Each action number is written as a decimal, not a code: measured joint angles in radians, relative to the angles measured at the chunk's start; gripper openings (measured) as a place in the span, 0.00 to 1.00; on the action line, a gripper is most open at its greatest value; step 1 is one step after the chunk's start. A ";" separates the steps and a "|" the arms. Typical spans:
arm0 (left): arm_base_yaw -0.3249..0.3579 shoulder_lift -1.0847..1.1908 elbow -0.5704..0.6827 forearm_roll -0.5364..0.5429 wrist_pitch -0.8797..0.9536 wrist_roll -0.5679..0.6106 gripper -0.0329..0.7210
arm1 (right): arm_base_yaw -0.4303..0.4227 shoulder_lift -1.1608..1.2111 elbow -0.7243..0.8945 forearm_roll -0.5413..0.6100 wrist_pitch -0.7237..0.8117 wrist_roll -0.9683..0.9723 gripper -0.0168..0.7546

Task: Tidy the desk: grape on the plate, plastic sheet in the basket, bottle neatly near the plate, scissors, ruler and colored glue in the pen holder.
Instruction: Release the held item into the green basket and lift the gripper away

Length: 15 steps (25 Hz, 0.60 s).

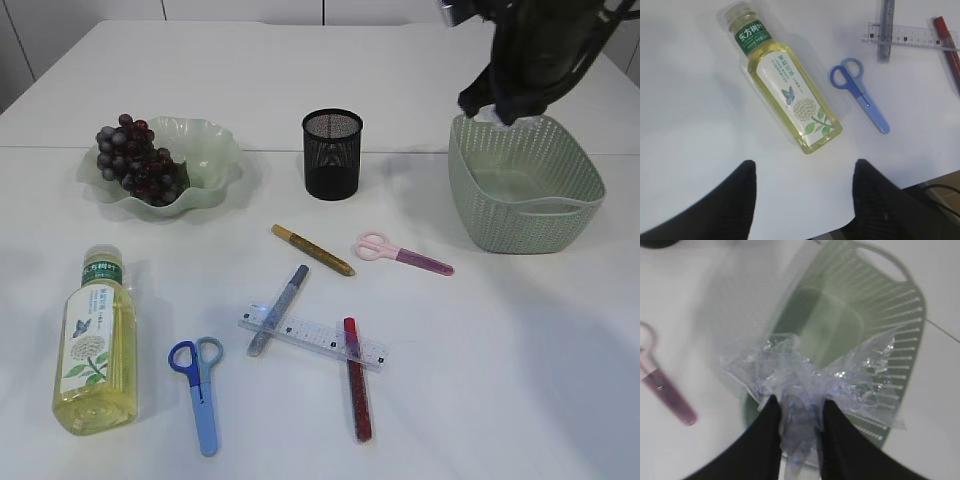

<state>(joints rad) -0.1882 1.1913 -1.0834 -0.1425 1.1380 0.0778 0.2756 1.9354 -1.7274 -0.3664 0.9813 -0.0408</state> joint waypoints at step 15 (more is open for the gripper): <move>0.000 0.000 0.000 -0.034 -0.003 0.000 0.63 | -0.196 0.092 -0.019 0.110 -0.101 0.074 0.72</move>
<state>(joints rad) -0.1882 1.1913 -1.0834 -0.1763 1.1347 0.0778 0.0793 2.0270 -1.7461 -0.2565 0.8798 0.0328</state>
